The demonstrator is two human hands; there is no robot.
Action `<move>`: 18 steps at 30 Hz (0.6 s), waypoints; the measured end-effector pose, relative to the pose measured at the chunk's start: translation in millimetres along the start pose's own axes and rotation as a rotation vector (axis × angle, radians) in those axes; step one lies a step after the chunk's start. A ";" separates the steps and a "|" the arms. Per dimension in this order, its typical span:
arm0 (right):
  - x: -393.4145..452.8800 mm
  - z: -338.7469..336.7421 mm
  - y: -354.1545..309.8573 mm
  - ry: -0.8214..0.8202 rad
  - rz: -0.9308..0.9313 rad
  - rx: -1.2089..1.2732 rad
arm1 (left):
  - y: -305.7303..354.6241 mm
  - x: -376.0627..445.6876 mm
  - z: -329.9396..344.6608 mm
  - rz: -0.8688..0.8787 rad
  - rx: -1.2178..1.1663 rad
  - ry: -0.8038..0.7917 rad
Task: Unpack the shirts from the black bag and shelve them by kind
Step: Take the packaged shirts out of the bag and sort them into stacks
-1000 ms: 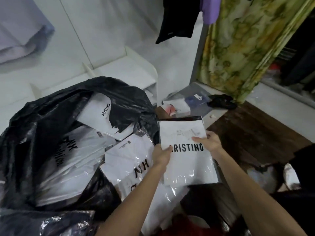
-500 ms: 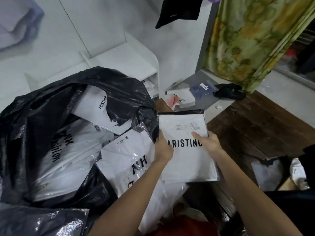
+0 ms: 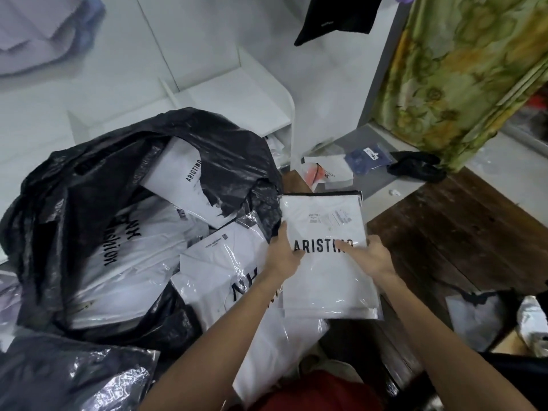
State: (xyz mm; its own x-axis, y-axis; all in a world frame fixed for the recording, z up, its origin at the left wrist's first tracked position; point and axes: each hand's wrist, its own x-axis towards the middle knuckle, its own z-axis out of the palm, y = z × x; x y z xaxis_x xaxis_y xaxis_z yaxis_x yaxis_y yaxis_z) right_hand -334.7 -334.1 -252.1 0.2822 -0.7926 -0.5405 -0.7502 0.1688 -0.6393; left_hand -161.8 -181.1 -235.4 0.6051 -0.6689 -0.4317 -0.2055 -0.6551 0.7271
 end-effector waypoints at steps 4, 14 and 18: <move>-7.9 11.0 -20.5 0.221 -0.206 -0.298 | 10.9 -11.7 -26.1 0.043 -0.101 0.024; -58.2 120.5 -160.6 -0.055 -0.952 -0.126 | -26.8 -18.9 -168.4 0.007 -0.291 0.522; -88.6 181.9 -206.6 -0.343 -1.048 -0.175 | -71.9 -30.8 -213.7 -0.049 0.100 0.536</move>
State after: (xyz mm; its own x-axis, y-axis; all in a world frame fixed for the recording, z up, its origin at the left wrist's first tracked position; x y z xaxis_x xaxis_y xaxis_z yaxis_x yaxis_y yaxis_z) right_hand -95.9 -192.2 -171.7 0.9546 -0.2865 0.0814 -0.1107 -0.5949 -0.7961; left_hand -1.3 -38.4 -160.3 0.9178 -0.3808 -0.1126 -0.2229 -0.7287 0.6476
